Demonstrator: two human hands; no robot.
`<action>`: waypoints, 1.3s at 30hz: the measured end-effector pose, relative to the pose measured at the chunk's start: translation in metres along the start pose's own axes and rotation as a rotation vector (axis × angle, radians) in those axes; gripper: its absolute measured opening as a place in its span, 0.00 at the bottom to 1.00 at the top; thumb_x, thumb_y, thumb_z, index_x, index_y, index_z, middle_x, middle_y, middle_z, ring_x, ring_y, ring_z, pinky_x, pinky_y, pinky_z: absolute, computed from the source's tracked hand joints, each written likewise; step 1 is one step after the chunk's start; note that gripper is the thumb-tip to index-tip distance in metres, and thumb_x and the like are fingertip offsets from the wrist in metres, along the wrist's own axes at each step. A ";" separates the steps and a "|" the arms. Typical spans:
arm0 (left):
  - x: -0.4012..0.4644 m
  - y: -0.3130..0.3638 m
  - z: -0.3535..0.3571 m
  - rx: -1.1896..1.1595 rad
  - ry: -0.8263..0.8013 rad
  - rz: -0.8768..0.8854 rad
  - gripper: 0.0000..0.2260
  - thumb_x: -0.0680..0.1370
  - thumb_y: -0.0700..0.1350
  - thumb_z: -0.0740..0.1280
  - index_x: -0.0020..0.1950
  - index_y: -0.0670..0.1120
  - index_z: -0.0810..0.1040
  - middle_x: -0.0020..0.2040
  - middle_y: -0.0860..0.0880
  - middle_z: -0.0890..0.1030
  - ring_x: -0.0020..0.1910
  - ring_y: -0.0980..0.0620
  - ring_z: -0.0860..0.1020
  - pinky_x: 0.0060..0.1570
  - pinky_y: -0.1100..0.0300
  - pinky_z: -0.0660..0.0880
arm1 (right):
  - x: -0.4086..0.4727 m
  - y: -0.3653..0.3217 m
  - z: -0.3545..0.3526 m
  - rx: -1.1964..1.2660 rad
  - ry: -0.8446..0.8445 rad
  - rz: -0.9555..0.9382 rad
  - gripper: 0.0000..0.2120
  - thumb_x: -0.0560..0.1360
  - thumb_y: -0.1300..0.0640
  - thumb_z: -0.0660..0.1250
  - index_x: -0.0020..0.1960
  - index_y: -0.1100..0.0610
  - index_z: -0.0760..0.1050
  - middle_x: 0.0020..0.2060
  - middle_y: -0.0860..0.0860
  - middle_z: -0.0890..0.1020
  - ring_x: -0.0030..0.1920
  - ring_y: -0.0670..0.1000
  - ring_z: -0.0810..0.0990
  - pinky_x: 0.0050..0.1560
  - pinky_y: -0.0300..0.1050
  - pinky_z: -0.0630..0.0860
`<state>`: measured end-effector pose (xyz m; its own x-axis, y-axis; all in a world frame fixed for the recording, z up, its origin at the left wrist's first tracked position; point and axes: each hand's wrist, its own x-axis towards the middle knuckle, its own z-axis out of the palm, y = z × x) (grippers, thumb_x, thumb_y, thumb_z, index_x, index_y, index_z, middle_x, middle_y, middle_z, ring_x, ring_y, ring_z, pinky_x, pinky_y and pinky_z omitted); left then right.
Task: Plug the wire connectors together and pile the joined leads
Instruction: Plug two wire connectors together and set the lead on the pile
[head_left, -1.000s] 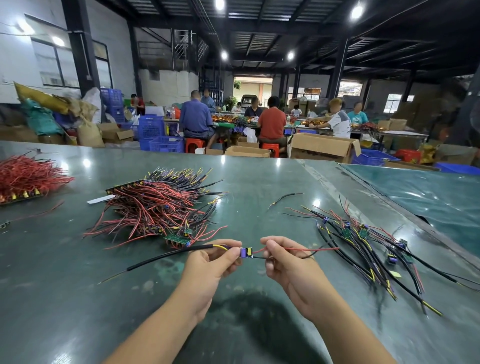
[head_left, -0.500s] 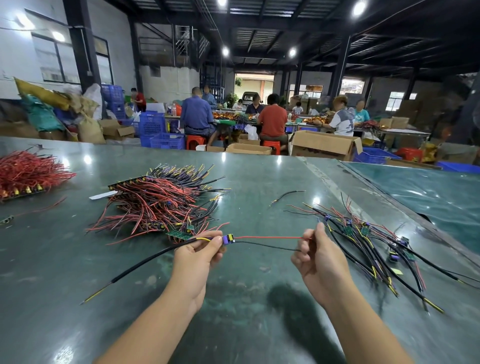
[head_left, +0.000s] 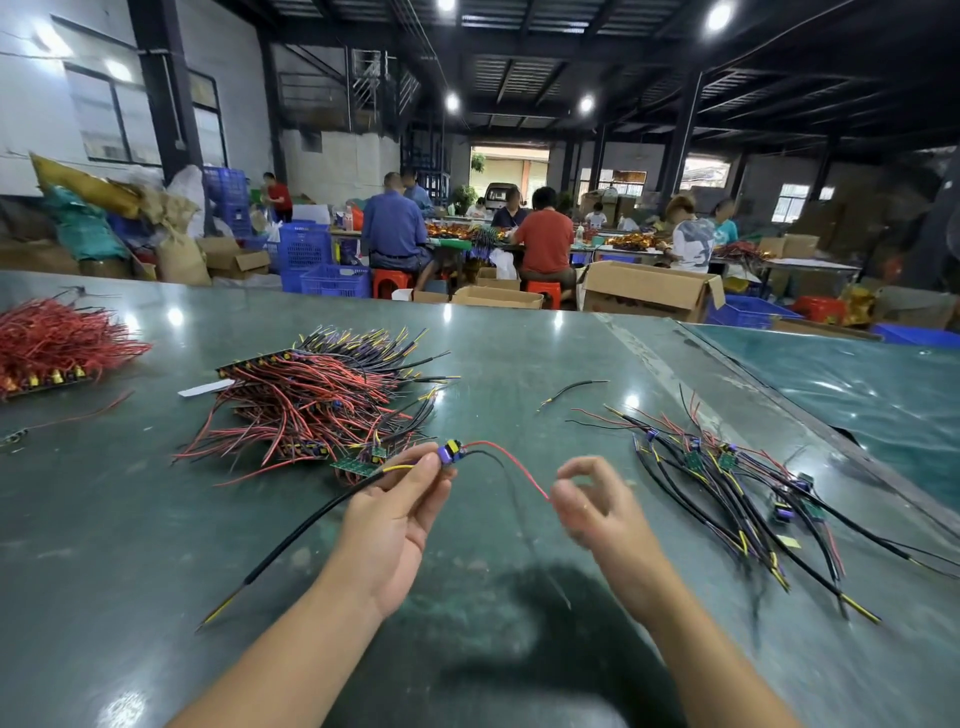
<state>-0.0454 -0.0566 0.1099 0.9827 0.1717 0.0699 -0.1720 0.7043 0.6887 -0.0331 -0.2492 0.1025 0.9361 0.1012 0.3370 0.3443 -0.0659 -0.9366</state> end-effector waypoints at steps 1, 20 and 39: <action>-0.002 -0.002 0.002 0.007 -0.021 -0.007 0.09 0.70 0.35 0.66 0.36 0.44 0.85 0.36 0.48 0.84 0.35 0.57 0.82 0.35 0.69 0.78 | -0.001 0.003 0.002 -0.008 -0.098 0.001 0.20 0.66 0.40 0.65 0.45 0.56 0.74 0.26 0.44 0.72 0.28 0.44 0.67 0.31 0.32 0.66; -0.018 -0.017 0.002 0.304 -0.255 -0.238 0.06 0.64 0.37 0.72 0.39 0.42 0.85 0.39 0.43 0.84 0.39 0.50 0.83 0.40 0.64 0.78 | -0.010 0.002 0.018 -0.354 -0.118 -0.069 0.32 0.73 0.30 0.44 0.29 0.57 0.62 0.24 0.46 0.60 0.28 0.45 0.58 0.31 0.39 0.55; -0.013 -0.013 0.007 0.240 -0.151 -0.218 0.15 0.77 0.45 0.62 0.39 0.40 0.85 0.39 0.39 0.84 0.37 0.49 0.84 0.34 0.64 0.79 | -0.002 -0.004 0.017 -0.127 0.066 0.061 0.29 0.74 0.34 0.44 0.24 0.53 0.55 0.23 0.51 0.57 0.27 0.50 0.57 0.29 0.40 0.55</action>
<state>-0.0554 -0.0727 0.1053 0.9967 -0.0810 -0.0041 0.0464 0.5284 0.8477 -0.0373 -0.2326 0.1044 0.9567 0.0276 0.2898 0.2894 -0.1957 -0.9370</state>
